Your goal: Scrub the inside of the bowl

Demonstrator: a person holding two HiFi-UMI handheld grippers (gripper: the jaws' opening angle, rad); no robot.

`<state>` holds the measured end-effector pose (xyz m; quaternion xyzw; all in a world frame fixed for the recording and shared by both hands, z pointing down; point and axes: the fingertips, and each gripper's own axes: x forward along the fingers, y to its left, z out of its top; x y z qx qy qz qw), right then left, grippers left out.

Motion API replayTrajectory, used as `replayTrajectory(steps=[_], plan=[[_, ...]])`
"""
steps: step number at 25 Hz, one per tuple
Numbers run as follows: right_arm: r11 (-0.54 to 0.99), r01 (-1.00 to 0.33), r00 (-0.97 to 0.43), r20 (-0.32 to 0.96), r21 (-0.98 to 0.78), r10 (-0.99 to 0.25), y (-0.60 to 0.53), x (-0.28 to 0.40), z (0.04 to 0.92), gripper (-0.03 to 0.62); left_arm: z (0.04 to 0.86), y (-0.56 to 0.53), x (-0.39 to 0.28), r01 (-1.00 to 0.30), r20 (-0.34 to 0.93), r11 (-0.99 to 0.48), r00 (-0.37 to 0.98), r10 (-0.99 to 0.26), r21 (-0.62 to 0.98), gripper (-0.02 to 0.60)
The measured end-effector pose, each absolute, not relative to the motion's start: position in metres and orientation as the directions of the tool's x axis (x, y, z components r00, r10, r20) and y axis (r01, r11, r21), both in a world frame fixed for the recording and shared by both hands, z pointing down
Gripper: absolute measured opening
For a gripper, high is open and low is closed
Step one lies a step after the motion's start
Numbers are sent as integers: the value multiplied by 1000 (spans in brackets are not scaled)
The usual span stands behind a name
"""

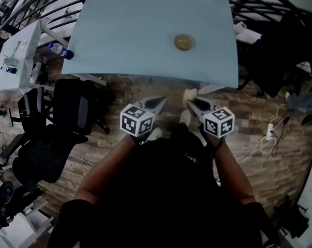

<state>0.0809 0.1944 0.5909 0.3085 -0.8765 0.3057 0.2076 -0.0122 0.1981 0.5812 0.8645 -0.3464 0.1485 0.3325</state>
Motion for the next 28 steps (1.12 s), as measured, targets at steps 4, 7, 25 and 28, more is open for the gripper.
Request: replayTrajectory(steps=[4,7,25,28], plan=[[607,-685,-711,549,-402,-439,226,71,591,64,584,226,-20,-674,477,-550,739,-477,494,-3],[594,-696,-704,545,-403,-455,241,68,591,64,587,240,-21,-668,475,-556,744,-470,495,-3],[689,-613,-754,545,-387,-366,336,131,574,63,567,320,73,-716,455,-545,698,-553,436,-3],[711,-592,-765,542,-379,-348,354,144,574,63,567,340,91,-721,456,-563,692,-559,404,-3]])
